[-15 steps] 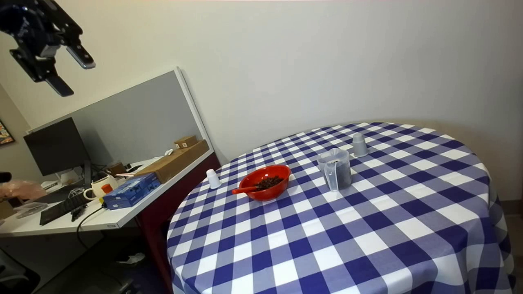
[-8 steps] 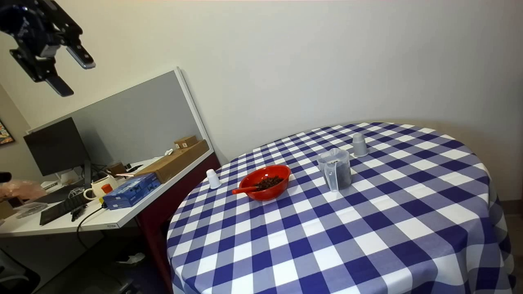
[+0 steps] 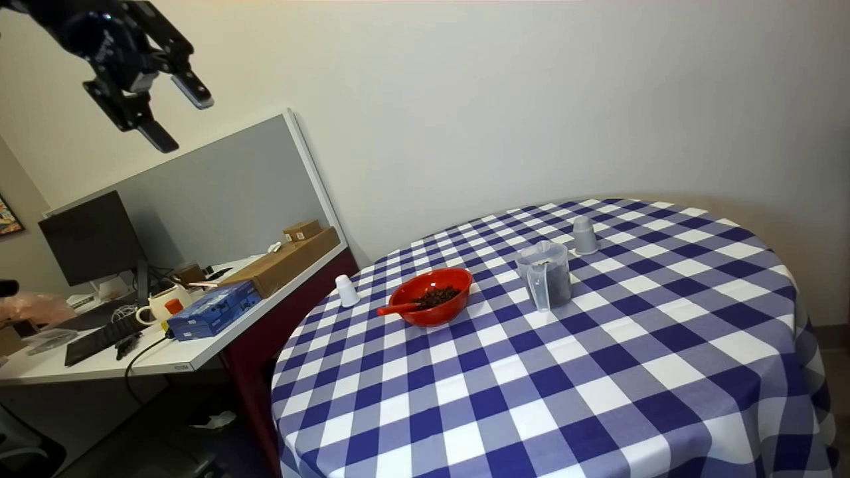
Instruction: Scoop some of the contents in the red bowl and put them in the clear jar
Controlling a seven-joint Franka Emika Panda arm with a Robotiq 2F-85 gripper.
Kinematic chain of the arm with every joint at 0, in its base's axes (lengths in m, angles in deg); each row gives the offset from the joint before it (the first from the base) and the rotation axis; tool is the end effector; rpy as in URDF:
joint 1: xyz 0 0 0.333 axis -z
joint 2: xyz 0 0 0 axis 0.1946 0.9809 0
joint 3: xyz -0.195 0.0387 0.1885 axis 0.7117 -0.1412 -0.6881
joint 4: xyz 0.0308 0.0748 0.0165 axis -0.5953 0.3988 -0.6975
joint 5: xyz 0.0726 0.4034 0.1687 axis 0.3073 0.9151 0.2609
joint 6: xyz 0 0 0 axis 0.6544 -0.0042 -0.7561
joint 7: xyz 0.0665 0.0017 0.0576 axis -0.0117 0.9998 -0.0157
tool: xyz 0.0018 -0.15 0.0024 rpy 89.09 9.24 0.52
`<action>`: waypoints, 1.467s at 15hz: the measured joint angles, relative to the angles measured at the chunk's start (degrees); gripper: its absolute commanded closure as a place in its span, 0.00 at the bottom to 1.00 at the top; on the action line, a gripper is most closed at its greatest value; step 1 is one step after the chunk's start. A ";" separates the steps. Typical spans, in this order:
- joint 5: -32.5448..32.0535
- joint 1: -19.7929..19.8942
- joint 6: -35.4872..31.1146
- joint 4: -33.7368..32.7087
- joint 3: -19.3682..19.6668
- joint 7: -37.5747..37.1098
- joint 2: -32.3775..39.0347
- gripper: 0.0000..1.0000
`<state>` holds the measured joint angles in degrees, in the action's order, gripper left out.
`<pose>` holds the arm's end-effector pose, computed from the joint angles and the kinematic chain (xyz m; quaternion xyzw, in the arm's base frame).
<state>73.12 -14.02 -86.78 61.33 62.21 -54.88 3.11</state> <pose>0.4182 0.0822 0.4366 0.9832 0.0861 0.0899 0.1338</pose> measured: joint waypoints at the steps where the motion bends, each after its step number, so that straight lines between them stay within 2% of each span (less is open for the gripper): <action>1: -0.51 0.93 -1.62 -0.01 0.77 0.00 1.87 0.00; 6: -0.06 2.87 -6.49 -1.69 4.14 0.00 13.14 0.00; 13: 2.25 2.85 -8.59 -9.91 6.95 0.00 28.97 0.00; 22: 3.01 3.19 -13.20 -15.10 10.05 -0.95 43.87 0.00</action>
<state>76.14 -10.83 -99.98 46.24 72.26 -55.82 46.97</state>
